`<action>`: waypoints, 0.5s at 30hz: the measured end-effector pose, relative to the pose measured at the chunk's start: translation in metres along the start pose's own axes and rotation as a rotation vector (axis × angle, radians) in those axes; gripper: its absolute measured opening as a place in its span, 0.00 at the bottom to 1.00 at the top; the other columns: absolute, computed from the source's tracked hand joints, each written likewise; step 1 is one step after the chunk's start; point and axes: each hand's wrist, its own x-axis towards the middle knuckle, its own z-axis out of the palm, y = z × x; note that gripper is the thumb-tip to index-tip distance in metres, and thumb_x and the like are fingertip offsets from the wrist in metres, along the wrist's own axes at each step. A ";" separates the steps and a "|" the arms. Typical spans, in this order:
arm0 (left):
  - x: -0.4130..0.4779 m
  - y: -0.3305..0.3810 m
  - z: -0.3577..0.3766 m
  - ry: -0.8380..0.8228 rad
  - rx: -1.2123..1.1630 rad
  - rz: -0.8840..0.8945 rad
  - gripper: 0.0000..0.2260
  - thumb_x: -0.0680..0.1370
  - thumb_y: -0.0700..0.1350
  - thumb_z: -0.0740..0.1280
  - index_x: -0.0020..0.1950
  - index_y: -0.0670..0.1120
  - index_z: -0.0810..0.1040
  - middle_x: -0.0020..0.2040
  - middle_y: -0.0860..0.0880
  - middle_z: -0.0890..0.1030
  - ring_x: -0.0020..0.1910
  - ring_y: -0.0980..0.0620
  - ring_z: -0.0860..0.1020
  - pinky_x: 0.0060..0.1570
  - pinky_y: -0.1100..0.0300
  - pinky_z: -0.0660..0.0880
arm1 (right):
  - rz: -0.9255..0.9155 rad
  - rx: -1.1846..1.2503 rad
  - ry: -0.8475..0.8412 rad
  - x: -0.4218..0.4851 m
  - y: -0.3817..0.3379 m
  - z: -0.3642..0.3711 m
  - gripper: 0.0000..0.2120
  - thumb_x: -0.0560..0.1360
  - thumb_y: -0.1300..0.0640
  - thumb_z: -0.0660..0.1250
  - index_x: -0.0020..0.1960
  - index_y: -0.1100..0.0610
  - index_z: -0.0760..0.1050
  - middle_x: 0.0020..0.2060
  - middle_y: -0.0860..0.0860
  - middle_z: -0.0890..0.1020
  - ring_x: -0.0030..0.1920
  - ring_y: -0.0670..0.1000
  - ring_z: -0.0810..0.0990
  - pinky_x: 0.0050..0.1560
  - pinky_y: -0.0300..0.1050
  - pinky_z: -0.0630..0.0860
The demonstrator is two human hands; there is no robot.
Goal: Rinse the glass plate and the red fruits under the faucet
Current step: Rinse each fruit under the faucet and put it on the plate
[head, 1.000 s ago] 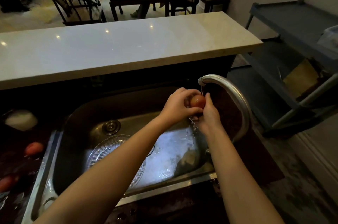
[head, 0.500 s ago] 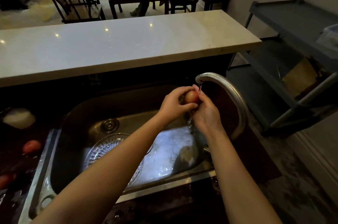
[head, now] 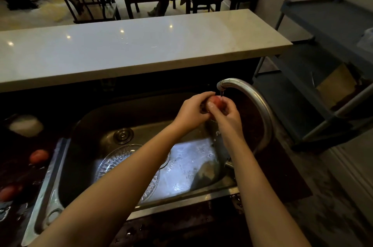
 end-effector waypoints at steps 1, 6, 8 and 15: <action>-0.002 -0.003 -0.002 -0.018 -0.028 -0.040 0.25 0.71 0.37 0.70 0.67 0.45 0.71 0.62 0.45 0.76 0.60 0.51 0.76 0.58 0.63 0.74 | -0.013 0.001 -0.010 -0.001 0.001 0.001 0.18 0.72 0.55 0.70 0.59 0.45 0.72 0.55 0.45 0.77 0.54 0.45 0.78 0.50 0.39 0.77; -0.017 -0.018 -0.022 -0.047 -0.167 -0.157 0.25 0.71 0.34 0.70 0.67 0.43 0.71 0.63 0.43 0.76 0.61 0.49 0.76 0.61 0.58 0.74 | -0.071 -0.089 -0.158 -0.001 0.000 0.017 0.20 0.71 0.63 0.69 0.57 0.44 0.71 0.59 0.51 0.74 0.58 0.50 0.76 0.54 0.44 0.77; -0.031 -0.027 -0.038 -0.031 -0.215 -0.241 0.24 0.71 0.33 0.69 0.66 0.43 0.72 0.62 0.42 0.77 0.59 0.48 0.78 0.60 0.56 0.74 | -0.028 -0.172 -0.207 0.004 0.004 0.032 0.16 0.73 0.59 0.69 0.58 0.48 0.71 0.58 0.53 0.75 0.57 0.52 0.76 0.57 0.49 0.77; -0.147 -0.105 -0.119 0.220 0.463 -0.506 0.16 0.74 0.38 0.66 0.62 0.46 0.77 0.66 0.45 0.74 0.66 0.46 0.70 0.67 0.51 0.65 | 0.189 -0.841 -0.400 0.007 0.073 0.088 0.22 0.70 0.46 0.70 0.58 0.58 0.72 0.52 0.53 0.77 0.51 0.53 0.76 0.50 0.48 0.73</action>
